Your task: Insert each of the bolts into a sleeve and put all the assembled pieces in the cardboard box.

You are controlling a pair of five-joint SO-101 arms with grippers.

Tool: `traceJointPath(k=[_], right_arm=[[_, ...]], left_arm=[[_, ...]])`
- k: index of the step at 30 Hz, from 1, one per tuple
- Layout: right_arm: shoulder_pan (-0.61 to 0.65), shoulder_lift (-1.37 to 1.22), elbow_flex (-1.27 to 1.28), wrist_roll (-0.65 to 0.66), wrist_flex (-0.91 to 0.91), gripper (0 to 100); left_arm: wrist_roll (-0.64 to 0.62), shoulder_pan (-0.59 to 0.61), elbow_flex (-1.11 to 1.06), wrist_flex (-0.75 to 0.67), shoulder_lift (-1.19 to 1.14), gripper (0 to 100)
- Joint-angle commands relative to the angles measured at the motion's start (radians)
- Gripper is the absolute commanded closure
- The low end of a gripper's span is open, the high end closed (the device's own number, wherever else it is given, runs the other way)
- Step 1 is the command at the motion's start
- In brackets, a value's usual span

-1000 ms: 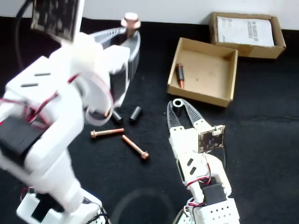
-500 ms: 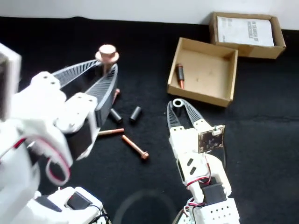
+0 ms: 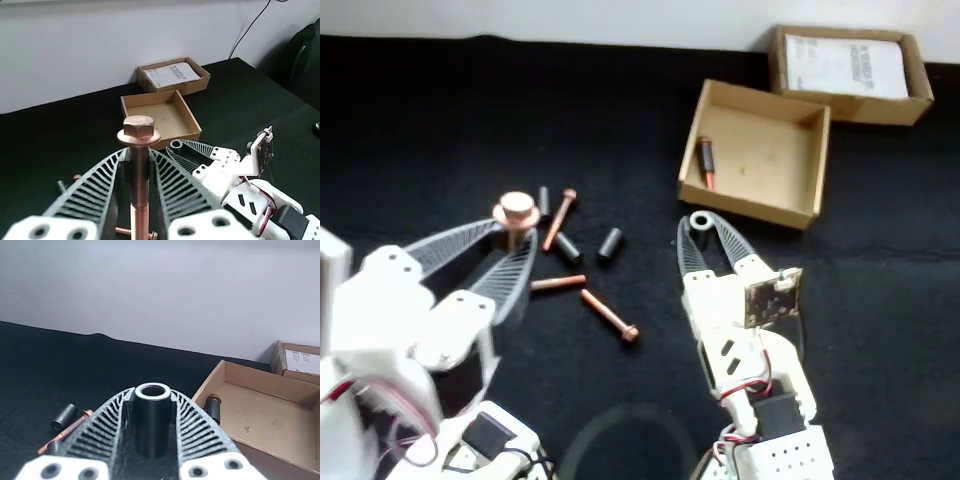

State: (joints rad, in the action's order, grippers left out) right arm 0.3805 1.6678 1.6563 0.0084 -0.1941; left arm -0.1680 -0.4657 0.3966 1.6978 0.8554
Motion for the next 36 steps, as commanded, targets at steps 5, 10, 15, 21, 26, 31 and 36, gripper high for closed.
traceJointPath(k=[5, 10, 15, 21, 26, 31, 36], right_arm=[[0.007, 0.001, 0.147, -0.009, 0.021, 99.1], [0.005, 0.001, 0.147, -0.009, 0.021, 99.1], [0.005, 0.004, 0.147, -0.009, 0.021, 99.1], [0.005, 0.005, 0.147, -0.009, 0.021, 99.1], [0.005, 0.005, 0.147, -0.009, 0.024, 99.1], [0.005, 0.007, 0.147, -0.009, 0.025, 99.1], [0.005, 0.007, 0.147, -0.009, 0.025, 99.1]], left_arm=[[0.005, -0.010, -0.358, -0.318, 0.101, 99], [0.005, -0.010, -0.613, -0.621, 0.139, 99], [0.003, -0.010, -0.865, -0.951, 0.162, 99], [0.000, -0.019, -1.110, -1.323, 0.156, 99], [0.000, -0.047, -1.248, -1.537, 0.154, 99], [-0.002, -0.102, -1.319, -1.643, 0.081, 99], [-0.002, -0.133, -1.316, -1.715, -0.001, 99]])
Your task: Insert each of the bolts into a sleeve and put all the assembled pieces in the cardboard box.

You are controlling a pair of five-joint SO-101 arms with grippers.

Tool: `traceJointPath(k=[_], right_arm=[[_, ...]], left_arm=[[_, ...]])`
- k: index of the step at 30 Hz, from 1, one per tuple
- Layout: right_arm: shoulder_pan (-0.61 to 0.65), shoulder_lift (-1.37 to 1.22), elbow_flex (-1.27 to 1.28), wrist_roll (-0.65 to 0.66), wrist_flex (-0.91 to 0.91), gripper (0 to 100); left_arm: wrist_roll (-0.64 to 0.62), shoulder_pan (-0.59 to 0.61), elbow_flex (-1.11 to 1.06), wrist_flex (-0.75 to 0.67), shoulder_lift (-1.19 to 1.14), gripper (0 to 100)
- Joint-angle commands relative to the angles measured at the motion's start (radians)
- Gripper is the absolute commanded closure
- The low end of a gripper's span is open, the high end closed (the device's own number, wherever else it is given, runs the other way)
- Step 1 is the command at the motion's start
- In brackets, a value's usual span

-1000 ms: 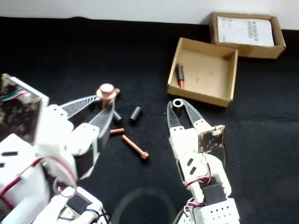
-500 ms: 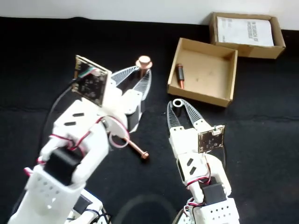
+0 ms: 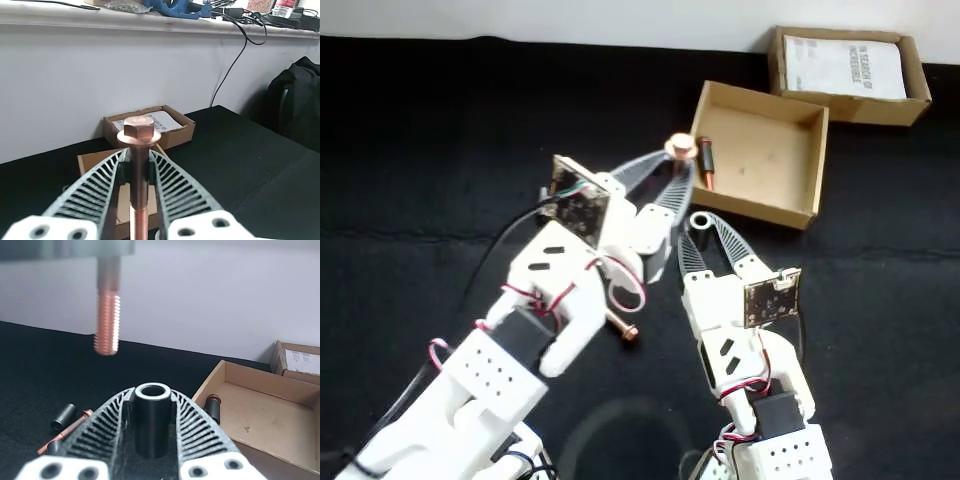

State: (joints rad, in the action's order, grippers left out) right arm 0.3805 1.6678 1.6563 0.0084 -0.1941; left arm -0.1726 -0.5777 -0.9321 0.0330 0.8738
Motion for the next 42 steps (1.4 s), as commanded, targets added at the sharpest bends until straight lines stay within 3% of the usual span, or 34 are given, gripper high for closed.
traceJointPath(k=[1, 6, 11, 15, 42], right_arm=[[0.005, 0.007, 0.147, -0.009, 0.025, 99.1], [0.005, 0.007, 0.147, -0.009, 0.025, 99.1], [0.005, 0.007, 0.147, -0.009, 0.025, 99.1], [0.005, 0.007, 0.147, -0.009, 0.025, 99.1], [0.005, 0.007, 0.145, -0.009, 0.022, 99.1]], left_arm=[[0.002, -0.021, 0.013, -0.058, -0.027, 99], [-0.008, -0.022, 0.015, -0.100, -0.065, 99], [-0.133, -0.025, 0.038, -0.109, -0.094, 99], [-0.160, -0.042, 0.042, -0.092, -0.114, 99], [-0.152, -0.045, -0.041, -0.098, -0.120, 99]])
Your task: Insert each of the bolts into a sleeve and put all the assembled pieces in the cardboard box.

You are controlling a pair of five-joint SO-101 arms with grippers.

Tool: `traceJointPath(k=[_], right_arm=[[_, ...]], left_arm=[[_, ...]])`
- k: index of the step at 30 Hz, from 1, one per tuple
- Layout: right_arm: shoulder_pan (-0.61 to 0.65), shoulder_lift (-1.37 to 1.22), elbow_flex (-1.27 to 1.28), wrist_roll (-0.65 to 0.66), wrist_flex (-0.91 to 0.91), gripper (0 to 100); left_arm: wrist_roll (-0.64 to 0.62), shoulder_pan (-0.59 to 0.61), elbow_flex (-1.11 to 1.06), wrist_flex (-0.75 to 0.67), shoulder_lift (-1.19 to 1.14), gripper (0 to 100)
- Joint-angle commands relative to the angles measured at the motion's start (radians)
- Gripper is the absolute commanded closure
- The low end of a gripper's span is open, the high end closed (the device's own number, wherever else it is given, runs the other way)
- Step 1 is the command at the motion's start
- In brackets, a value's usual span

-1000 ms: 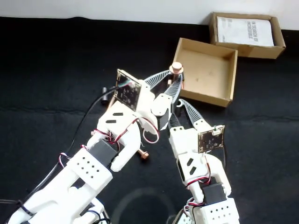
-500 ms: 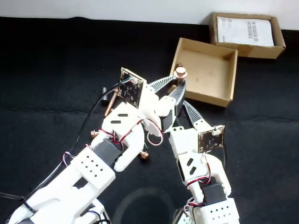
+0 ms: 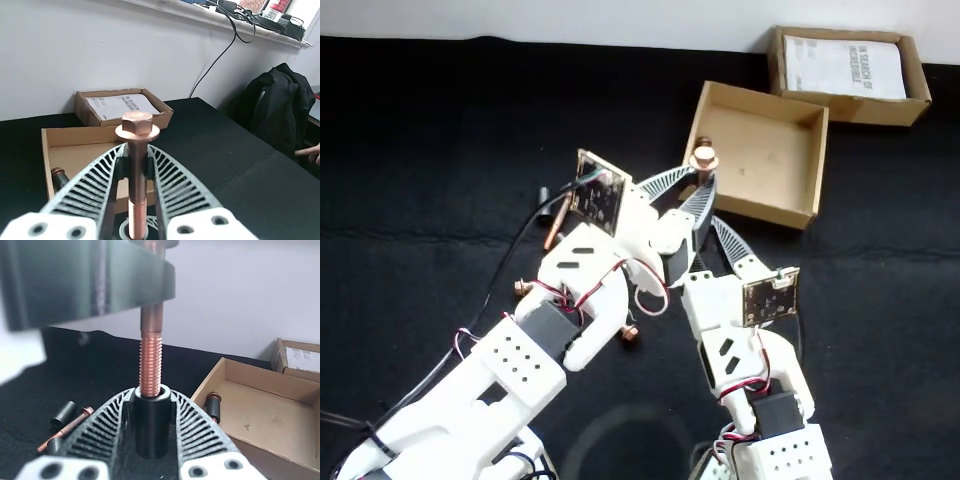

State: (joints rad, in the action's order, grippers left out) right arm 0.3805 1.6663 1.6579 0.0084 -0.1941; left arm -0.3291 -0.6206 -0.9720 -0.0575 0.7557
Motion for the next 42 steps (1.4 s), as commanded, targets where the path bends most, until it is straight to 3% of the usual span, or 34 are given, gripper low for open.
traceJointPath(k=[1, 16, 32, 35, 42], right_arm=[[0.005, 0.008, 0.143, -0.009, 0.022, 99.1], [0.005, 0.008, 0.143, -0.009, 0.022, 99.1], [-0.001, 0.008, 0.133, -0.005, 0.024, 99.1], [-0.001, 0.008, 0.133, -0.003, 0.024, 99.1], [-0.002, 0.008, 0.096, -0.003, 0.019, 99.1]], left_arm=[[0.005, -0.001, -0.001, -0.008, -0.002, 99], [0.089, -0.002, -0.001, -0.060, -0.088, 99], [0.083, -0.021, -0.062, -0.055, -0.070, 99], [0.078, -0.045, -0.059, 0.035, -0.021, 93], [-0.084, -0.070, -0.024, 0.362, 0.097, 78]])
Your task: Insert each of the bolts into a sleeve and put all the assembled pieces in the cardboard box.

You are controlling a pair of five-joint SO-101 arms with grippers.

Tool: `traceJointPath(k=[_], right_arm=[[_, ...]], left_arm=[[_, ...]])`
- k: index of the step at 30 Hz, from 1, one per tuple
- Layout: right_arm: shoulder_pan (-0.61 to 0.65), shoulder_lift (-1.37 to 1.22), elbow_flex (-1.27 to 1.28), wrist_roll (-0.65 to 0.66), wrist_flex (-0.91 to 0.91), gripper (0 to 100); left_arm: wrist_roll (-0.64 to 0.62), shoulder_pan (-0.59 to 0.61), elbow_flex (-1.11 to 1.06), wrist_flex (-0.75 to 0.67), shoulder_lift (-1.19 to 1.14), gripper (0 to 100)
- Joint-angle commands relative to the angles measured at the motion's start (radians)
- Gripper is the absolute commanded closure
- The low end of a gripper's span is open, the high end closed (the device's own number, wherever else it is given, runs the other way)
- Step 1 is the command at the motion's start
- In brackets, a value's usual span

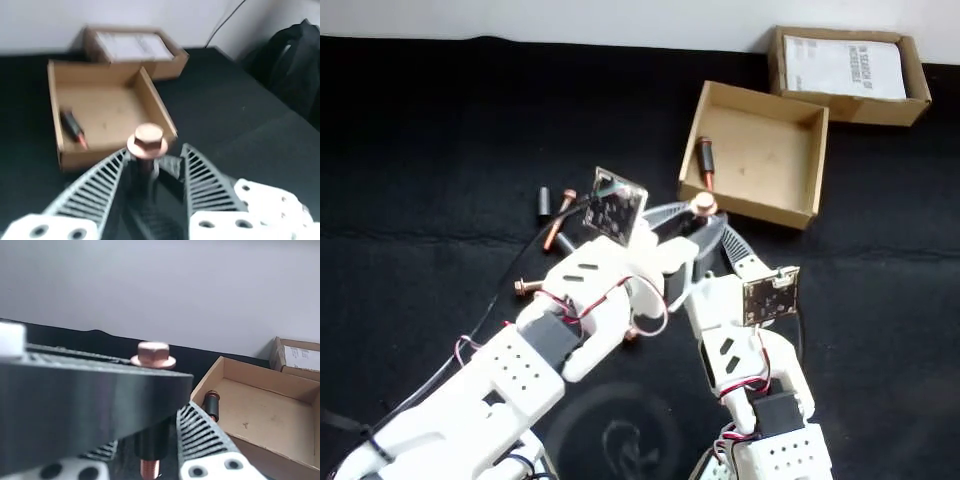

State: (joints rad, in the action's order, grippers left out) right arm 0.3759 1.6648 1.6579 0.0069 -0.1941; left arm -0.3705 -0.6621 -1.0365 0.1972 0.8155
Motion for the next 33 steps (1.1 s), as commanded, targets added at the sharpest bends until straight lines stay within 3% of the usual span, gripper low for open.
traceJointPath(k=[1, 12, 19, 26, 33], right_arm=[[0.002, 0.010, 0.094, -0.002, 0.019, 99.1], [0.002, 0.008, 0.094, 0.000, 0.019, 99.1], [0.002, 0.010, 0.071, 0.000, 0.019, 99.1], [0.002, 0.002, -0.039, 0.000, -0.033, 99.1], [0.002, 0.001, -0.274, -0.002, -0.213, 99.1]], left_arm=[[-0.055, -0.027, 0.048, 0.137, 0.042, 78], [-0.064, -0.019, 0.059, 0.204, 0.134, 78], [-0.063, 0.073, 0.130, 0.267, 0.298, 79], [-0.063, 0.159, 0.163, 0.282, 0.443, 100], [-0.063, 0.306, 0.085, 0.285, 0.504, 99]])
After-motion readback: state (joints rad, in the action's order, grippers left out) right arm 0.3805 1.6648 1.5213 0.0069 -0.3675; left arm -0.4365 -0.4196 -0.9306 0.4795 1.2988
